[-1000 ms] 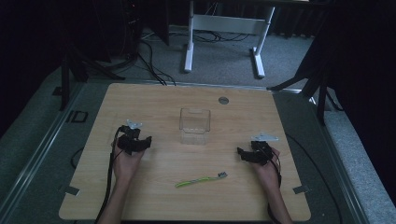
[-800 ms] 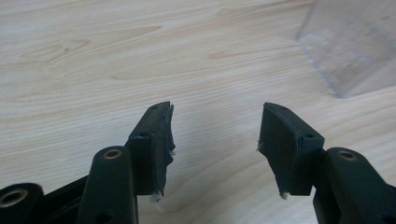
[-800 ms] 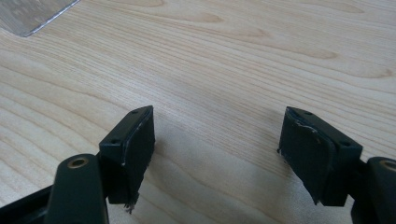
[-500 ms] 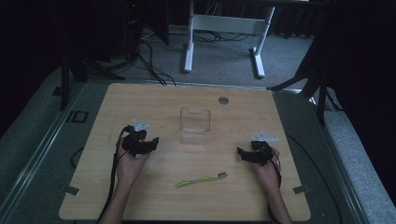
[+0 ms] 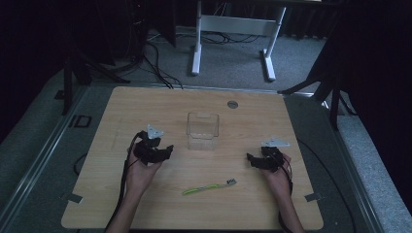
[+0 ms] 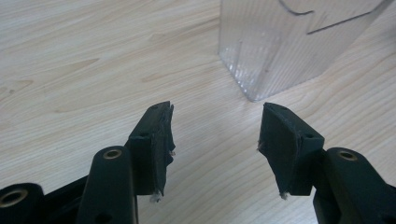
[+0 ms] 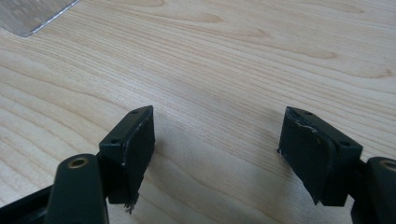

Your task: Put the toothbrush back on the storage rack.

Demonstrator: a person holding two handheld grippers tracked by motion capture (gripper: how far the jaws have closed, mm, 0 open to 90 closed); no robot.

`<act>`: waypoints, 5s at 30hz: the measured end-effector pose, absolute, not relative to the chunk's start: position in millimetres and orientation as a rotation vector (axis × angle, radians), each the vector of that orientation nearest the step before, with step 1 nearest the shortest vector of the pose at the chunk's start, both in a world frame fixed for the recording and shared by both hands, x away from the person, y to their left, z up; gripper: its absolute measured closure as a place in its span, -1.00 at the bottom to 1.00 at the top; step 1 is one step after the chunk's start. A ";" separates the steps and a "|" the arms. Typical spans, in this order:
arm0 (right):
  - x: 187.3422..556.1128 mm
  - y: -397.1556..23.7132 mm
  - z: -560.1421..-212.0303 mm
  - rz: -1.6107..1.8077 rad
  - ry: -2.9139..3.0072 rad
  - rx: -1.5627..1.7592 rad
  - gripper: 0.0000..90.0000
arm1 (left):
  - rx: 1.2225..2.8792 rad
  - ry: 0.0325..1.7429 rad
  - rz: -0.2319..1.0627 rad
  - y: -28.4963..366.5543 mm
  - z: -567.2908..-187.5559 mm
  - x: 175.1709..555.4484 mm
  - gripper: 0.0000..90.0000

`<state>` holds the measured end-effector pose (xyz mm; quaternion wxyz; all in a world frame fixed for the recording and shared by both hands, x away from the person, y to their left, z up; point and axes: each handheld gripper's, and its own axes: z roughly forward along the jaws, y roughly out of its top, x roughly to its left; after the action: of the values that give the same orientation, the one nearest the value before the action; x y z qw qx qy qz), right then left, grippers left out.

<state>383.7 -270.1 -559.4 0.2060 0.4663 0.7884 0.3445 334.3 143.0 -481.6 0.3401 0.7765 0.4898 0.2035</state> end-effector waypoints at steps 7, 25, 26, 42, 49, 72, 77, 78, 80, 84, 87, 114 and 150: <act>383.7 -270.1 -559.4 0.960 2.197 1.299 -0.41 | 2.045 1.239 0.509 133.7 -479.1 330.6 -0.01; 383.7 -270.1 -559.4 0.959 2.197 1.299 -0.41 | 2.144 1.128 0.465 111.8 -472.8 326.5 -0.01; 383.7 -270.1 -559.4 0.960 2.196 1.299 -0.41 | 2.155 1.116 0.462 110.2 -471.7 326.9 -0.01; 383.7 -270.0 -559.4 0.960 2.196 1.300 -0.41 | 2.211 1.052 0.449 99.8 -463.9 325.4 -0.01; 383.7 -270.0 -559.4 0.960 2.196 1.300 -0.41 | 2.227 1.032 0.447 95.0 -463.1 325.3 -0.01; 383.7 -270.0 -559.4 0.960 2.196 1.301 -0.41 | 2.316 0.932 0.418 74.3 -458.7 322.5 0.03; 383.7 -270.0 -559.4 0.960 2.196 1.300 -0.41 | 2.342 0.911 0.412 69.5 -458.0 321.7 0.03; 383.7 -270.0 -559.4 0.960 2.196 1.301 -0.41 | 2.347 0.909 0.412 68.7 -457.7 321.7 0.03; 383.7 -270.0 -559.4 0.960 2.196 1.300 -0.41 | 2.351 0.904 0.407 66.8 -457.4 321.4 0.03; 383.7 -270.0 -559.4 0.960 2.196 1.301 -0.41 | 2.363 0.893 0.401 63.2 -456.8 321.4 0.03; 383.7 -270.0 -559.4 0.961 2.196 1.301 -0.41 | 2.368 0.884 0.399 60.5 -456.3 321.9 0.03; 383.7 -269.9 -559.4 0.960 2.195 1.302 -0.41 | 2.461 0.772 0.339 35.5 -460.1 321.3 0.03; 383.7 -270.0 -559.4 0.960 2.196 1.301 -0.41 | 2.626 0.642 0.226 -0.2 -477.5 320.2 0.03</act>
<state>383.7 -270.0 -559.4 0.2060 0.4668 0.7880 0.3445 320.2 -0.2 -477.5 0.2127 0.9459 0.2311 0.0812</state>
